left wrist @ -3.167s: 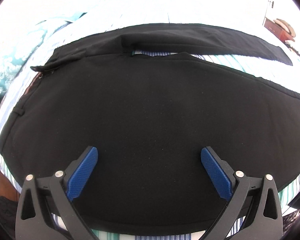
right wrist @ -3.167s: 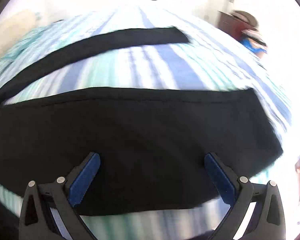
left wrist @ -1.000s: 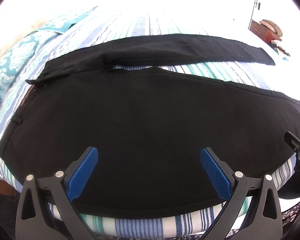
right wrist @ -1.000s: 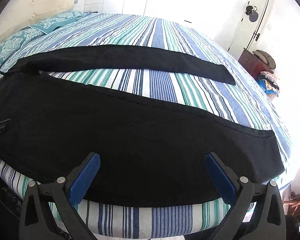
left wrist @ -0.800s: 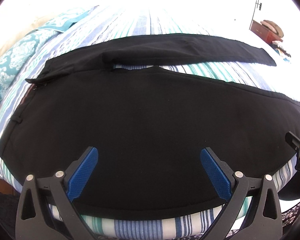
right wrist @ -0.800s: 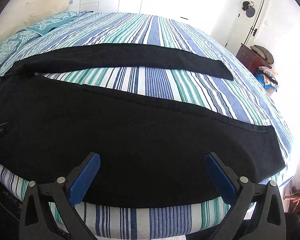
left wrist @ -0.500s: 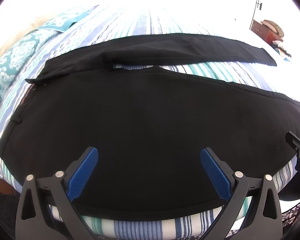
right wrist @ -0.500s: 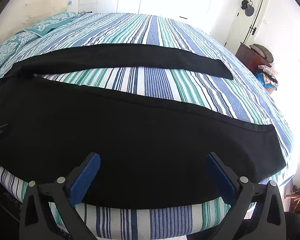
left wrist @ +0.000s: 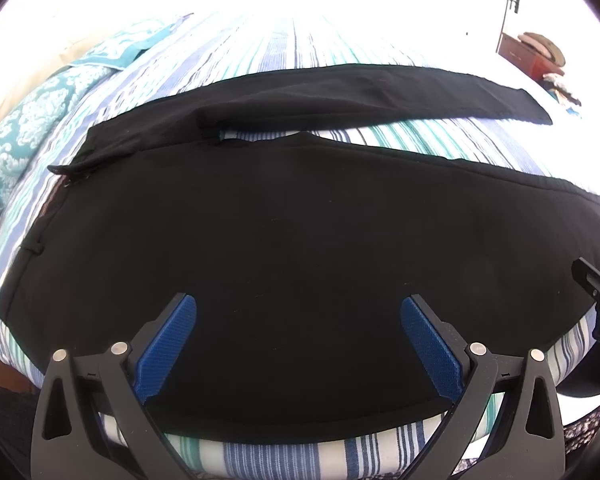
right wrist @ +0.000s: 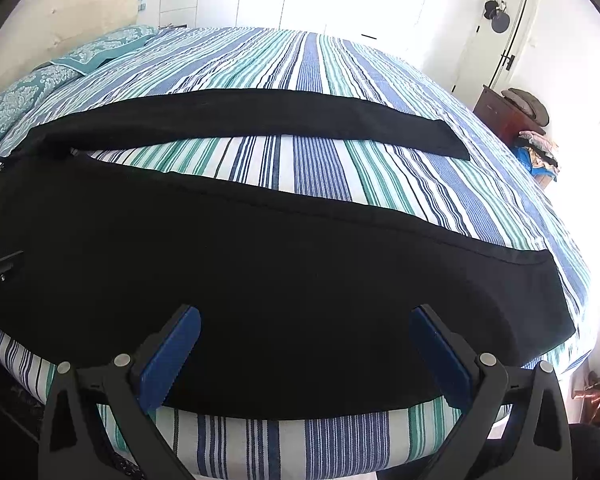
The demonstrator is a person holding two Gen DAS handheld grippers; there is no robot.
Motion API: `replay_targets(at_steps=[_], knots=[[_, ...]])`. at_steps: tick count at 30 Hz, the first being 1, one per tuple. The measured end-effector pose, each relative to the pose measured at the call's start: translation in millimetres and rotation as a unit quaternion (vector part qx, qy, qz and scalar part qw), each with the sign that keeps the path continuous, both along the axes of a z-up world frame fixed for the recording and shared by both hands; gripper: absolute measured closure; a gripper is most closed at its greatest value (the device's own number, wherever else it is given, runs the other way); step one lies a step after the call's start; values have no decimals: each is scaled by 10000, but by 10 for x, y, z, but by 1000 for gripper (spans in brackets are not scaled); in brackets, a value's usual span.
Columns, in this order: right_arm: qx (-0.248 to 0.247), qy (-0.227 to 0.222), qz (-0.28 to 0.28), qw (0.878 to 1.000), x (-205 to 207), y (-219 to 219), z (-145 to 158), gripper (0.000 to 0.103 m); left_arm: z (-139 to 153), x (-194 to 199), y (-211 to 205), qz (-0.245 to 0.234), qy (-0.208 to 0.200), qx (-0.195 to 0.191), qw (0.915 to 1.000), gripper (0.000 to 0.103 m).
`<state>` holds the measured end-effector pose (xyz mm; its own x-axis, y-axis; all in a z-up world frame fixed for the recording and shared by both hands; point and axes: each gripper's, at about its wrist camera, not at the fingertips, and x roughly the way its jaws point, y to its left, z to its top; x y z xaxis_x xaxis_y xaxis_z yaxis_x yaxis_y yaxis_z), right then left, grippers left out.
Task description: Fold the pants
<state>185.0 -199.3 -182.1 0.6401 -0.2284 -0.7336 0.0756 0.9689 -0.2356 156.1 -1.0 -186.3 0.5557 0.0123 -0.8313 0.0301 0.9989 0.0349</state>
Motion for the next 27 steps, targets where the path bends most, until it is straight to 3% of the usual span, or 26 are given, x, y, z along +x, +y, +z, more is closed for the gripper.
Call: replay_targets(at_steps=[4,8,10,13,17,20,23,27], knots=[[351,-201,152,9991,-28,-45,139,0,48,6,22,9,-34,-111,9999,1],[953,-891,507,9902,-82,-217,534,0,167,144,151,101,-80,-393,9991,1],[1243,-979,680,9850,40,-373,699,0,258,338,203,102,-146,-420,9990,1],[1528,-681,794,9827,490,-702,847,0,379,598,296,173,-449,-310,9984,1],[2327,-163,87,9724,1276,-1548,869,0,231,744,518,477,-526,-404,9967,1],[2163,-228,-652,9739,1827,-2287,898,0,54,657,673,669,-437,-503,9955,1],[2223,-10,-951,9703,2424,-2918,843,0,50,772,774,714,-400,-1017,9914,1],[2008,173,-915,9752,3132,-3349,749,8,-12,896,737,645,-381,-706,9947,1]])
